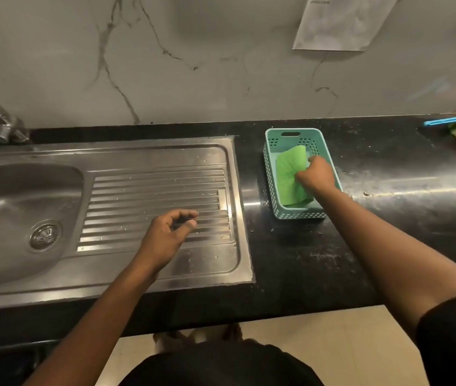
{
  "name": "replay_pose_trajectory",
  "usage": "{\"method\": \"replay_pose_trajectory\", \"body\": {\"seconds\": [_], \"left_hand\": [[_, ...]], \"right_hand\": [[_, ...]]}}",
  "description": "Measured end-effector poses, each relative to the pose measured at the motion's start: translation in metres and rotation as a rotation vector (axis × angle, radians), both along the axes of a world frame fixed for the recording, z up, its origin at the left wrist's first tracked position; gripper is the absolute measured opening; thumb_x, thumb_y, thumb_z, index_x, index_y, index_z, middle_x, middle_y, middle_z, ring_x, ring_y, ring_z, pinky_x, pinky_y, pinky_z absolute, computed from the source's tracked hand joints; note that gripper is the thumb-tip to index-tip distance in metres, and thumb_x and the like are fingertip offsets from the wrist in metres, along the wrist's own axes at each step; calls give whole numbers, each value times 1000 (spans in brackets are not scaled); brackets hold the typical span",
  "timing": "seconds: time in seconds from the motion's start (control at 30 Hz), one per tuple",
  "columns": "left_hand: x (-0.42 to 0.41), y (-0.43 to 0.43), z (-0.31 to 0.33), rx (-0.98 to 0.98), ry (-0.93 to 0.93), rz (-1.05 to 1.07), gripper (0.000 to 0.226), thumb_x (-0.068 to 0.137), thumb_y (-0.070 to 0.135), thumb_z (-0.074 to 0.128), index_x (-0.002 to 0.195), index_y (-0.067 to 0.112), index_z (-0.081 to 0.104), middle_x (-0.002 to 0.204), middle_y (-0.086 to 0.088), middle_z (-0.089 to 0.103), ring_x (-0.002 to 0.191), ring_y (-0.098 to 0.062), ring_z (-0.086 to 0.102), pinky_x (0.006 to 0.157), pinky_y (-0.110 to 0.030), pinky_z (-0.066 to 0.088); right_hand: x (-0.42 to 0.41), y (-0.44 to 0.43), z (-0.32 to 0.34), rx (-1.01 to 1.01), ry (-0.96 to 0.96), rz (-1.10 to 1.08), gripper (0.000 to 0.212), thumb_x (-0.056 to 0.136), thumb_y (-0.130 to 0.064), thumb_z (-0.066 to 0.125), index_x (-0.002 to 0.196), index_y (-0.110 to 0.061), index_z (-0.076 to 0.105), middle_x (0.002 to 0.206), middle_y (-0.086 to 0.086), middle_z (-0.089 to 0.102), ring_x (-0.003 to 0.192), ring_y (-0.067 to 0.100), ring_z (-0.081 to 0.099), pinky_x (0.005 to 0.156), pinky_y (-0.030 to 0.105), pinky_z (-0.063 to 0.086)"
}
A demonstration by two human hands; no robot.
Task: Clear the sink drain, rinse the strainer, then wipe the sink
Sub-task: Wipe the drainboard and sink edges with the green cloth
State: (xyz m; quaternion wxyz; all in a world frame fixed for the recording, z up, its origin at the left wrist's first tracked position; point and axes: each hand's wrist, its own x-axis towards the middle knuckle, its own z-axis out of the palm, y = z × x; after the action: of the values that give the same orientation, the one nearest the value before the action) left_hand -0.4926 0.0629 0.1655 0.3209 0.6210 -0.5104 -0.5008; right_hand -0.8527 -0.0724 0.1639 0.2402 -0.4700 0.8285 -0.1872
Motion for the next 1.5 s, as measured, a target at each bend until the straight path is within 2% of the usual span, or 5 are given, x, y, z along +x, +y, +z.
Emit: {"method": "replay_pose_trajectory", "body": {"seconds": [0.17,0.3,0.67,1.2,1.5], "left_hand": [[11,0,-7,8,6,24,21,103,22,67,118,32,77,123,9,76,119,-11,69,106,-48,58],[20,0,-10,20,35,41,21,103,19,67,113,35,76,121,8,77,117,-11,70,104,-45,59],[49,5,-18,36,36,80,20,102,22,69,110,38,78,113,12,80,108,-6,74,97,-36,60],[53,-6,-20,58,60,11,18,102,24,68,110,36,79,116,10,80,113,-9,73,98,-38,59],[51,6,-15,34,61,25,19,103,19,67,112,31,77,119,6,78,113,-13,72,95,-36,58]], "right_hand": [[19,-12,42,-290,-411,-186,21,89,-26,61,74,-13,67,74,3,69,73,25,70,62,32,57],[52,-18,71,-315,-538,96,22,84,-17,70,102,-22,81,78,-6,74,71,11,70,56,24,57],[146,-63,10,-175,508,712,54,89,-1,73,141,-6,59,144,17,54,119,41,63,98,47,56],[142,147,-62,63,386,735,71,108,3,35,167,-8,-2,176,18,-1,163,35,5,133,38,13],[170,248,-40,191,337,849,66,110,-11,36,168,-9,6,175,21,6,163,37,8,131,43,10]]}}
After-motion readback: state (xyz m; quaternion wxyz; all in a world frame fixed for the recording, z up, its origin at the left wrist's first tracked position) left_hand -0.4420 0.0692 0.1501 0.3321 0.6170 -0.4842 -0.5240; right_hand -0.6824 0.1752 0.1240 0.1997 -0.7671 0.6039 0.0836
